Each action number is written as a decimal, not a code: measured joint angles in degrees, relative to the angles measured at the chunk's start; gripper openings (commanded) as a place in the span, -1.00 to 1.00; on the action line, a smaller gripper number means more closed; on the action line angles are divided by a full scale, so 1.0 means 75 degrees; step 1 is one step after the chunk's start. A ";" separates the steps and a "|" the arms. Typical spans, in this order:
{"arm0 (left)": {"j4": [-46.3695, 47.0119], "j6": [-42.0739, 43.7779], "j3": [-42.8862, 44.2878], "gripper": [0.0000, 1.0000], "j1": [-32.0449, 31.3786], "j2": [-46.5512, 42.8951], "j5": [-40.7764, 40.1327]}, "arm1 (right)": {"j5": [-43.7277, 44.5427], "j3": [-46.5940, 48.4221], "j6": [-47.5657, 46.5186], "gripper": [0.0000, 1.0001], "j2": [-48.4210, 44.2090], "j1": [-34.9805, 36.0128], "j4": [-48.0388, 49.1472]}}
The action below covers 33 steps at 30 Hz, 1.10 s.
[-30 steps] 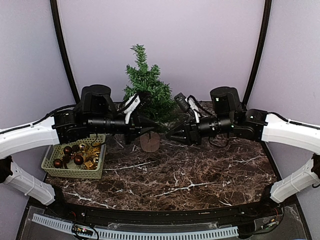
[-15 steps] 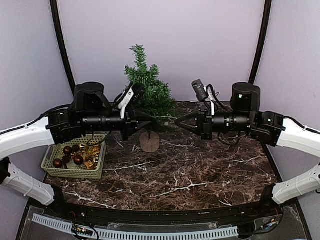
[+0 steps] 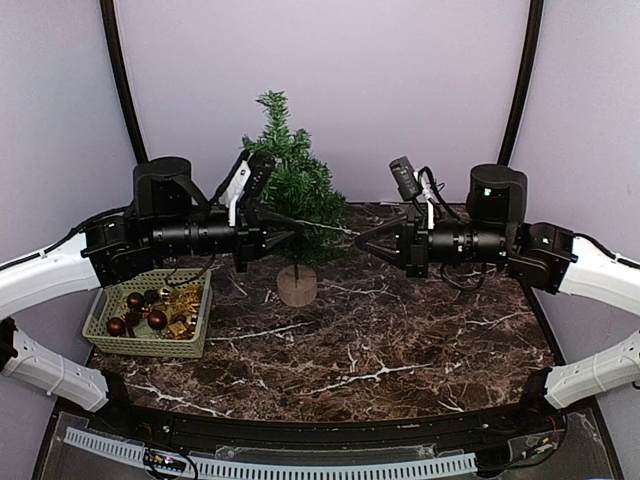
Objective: Decorate the small christmas tree
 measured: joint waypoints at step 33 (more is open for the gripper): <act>-0.0105 0.0309 -0.0012 -1.00 0.0082 0.0423 0.1285 | -0.0353 0.0396 -0.0169 -1.00 0.1096 0.0000 0.0933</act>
